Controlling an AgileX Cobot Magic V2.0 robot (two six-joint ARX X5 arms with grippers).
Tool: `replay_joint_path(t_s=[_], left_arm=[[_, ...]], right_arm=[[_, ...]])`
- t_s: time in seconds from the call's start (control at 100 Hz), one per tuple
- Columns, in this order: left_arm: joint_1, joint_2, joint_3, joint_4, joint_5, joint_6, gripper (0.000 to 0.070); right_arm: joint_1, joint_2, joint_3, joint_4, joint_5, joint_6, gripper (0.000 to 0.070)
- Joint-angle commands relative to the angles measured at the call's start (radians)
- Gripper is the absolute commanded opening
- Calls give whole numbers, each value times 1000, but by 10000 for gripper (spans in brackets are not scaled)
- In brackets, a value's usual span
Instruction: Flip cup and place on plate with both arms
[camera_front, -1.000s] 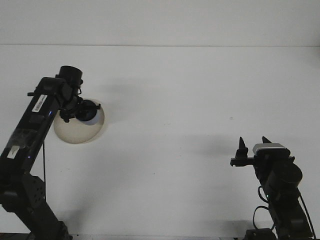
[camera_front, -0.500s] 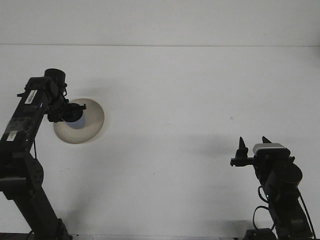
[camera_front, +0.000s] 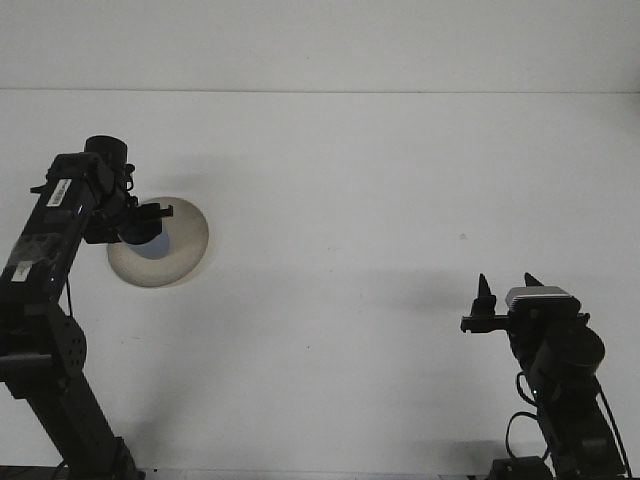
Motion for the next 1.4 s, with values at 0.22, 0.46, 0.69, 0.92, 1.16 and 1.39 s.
replay_joint_path(t_s=[0.22,0.46,0.69,0.92,1.16,1.39], left_arm=[[7,-23,189,-92,2,15,383],[-1,-160,179,-100,3,2,383],[-62,-406,-51,37,3,2,382],[-130,-748,-444,284,3,-17,382],[-206,-1114,-852,607,3,-53,382],[-243,-1306,-1119,834,3,-19,382]], right_arm=[[2,3,9,10,0,-11,496],[2,3,9,10,0,-11,496],[3,3,9,10,0,-11,496],[3,3,9,10,0,-11,496],[3,3,9,10,0,-10,496],[3,3,9,10,0,-9,496]])
